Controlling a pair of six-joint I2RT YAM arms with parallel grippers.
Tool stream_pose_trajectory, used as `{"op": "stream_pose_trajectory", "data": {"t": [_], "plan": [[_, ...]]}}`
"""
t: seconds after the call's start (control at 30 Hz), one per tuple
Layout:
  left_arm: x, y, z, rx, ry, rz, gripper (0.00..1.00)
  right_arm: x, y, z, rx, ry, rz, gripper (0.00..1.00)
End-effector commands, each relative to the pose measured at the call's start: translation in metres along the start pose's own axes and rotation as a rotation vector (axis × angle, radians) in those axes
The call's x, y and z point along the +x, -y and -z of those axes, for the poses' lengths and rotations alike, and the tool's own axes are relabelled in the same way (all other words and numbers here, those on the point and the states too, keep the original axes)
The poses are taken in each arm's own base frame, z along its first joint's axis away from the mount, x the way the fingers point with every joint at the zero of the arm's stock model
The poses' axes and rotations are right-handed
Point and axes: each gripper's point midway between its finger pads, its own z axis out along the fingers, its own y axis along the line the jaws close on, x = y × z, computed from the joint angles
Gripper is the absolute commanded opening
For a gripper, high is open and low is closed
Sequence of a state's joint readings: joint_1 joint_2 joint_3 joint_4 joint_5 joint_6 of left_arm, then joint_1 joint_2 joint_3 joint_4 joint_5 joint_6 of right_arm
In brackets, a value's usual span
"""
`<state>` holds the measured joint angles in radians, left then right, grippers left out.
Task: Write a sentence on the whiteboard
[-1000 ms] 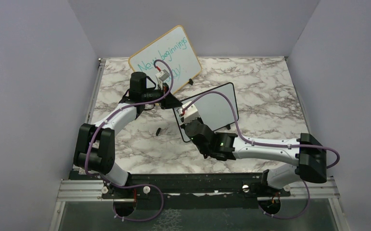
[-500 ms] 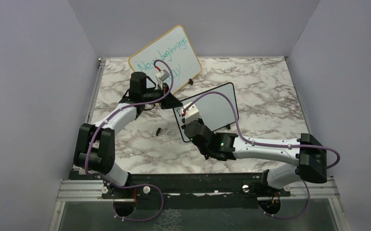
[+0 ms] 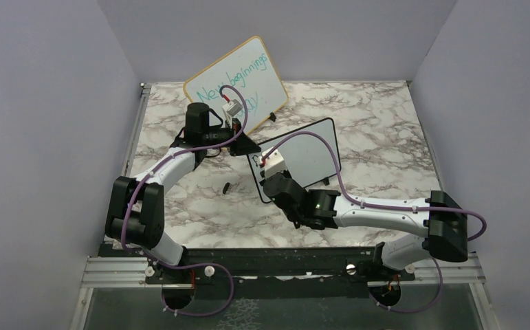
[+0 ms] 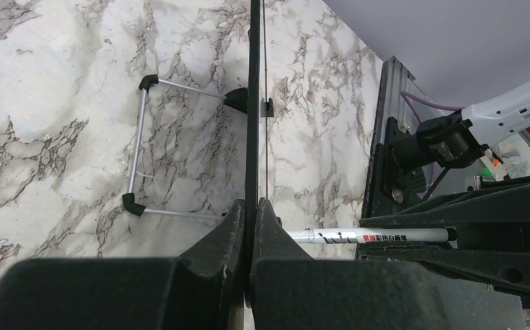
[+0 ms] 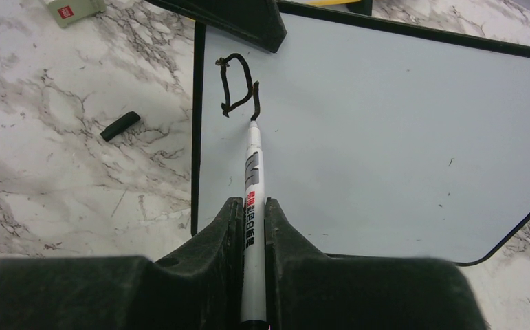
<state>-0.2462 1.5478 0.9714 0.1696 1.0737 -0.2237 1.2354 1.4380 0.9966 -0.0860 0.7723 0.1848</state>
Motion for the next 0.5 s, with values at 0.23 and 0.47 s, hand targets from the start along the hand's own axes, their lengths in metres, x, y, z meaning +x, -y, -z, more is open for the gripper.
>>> {"op": "stream_pose_trajectory", "data": {"t": [0.23, 0.47], "plan": [[0.009, 0.001, -0.001, 0.013, -0.016, 0.019, 0.00, -0.008, 0.007, -0.001, 0.020, 0.028, -0.004, 0.00], [0.009, 0.002, -0.001, 0.016, -0.017, 0.020, 0.00, -0.017, 0.012, -0.001, 0.045, 0.063, 0.001, 0.00]]}}
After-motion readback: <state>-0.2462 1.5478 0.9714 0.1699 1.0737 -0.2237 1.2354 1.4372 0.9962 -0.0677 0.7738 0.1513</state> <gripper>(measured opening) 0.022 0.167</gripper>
